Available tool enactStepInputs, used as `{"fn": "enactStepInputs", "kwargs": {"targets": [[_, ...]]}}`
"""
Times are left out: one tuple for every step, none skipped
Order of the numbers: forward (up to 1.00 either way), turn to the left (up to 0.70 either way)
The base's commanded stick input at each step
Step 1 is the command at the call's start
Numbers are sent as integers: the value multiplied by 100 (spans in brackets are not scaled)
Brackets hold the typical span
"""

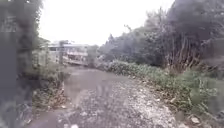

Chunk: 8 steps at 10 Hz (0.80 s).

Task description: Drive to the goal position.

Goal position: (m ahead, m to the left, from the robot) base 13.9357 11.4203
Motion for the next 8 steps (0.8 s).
{"fn": "enactStepInputs", "kwargs": {"targets": [[60, 0], [60, 0], [60, 0], [60, 0], [60, 0], [60, 0], [60, 0], [60, 0]]}}
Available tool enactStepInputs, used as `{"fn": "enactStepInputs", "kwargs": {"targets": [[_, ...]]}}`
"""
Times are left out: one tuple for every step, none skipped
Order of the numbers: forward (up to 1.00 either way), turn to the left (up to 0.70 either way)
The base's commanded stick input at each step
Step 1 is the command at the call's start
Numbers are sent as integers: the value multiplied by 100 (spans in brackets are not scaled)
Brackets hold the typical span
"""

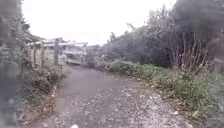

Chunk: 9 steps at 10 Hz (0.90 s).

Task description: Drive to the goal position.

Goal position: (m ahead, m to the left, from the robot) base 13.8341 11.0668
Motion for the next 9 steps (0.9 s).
{"fn": "enactStepInputs", "kwargs": {"targets": [[60, 0], [60, 0], [60, 0], [60, 0], [60, 0], [60, 0], [60, 0], [60, 2], [60, 13]]}}
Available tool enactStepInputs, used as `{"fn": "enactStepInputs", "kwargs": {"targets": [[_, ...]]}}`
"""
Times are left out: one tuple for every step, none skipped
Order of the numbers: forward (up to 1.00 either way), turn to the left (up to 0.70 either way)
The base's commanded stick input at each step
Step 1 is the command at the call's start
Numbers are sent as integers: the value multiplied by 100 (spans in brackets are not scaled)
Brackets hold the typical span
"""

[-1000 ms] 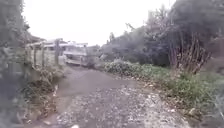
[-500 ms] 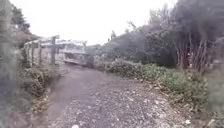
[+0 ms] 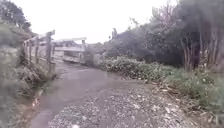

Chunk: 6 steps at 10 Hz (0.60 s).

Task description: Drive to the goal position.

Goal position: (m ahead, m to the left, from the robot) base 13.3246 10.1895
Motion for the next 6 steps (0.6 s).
{"fn": "enactStepInputs", "kwargs": {"targets": [[60, 14], [60, 15], [60, 15], [60, 15], [60, 15], [60, 15]]}}
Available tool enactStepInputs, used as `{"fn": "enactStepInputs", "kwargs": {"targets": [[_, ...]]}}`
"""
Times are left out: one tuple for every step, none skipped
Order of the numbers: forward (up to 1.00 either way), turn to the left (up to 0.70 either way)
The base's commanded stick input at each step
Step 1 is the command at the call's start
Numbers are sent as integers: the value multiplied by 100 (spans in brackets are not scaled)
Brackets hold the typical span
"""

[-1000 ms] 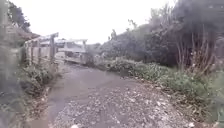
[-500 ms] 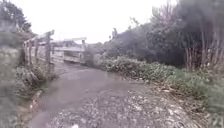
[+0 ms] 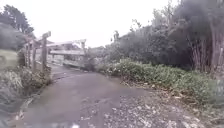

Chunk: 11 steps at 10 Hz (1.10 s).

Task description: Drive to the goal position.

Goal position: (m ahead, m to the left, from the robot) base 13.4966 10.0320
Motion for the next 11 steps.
{"fn": "enactStepInputs", "kwargs": {"targets": [[60, 15], [60, 15], [60, 15], [60, 15], [60, 15], [60, 15], [60, 15], [60, 15], [60, 15], [60, 15], [60, 15]]}}
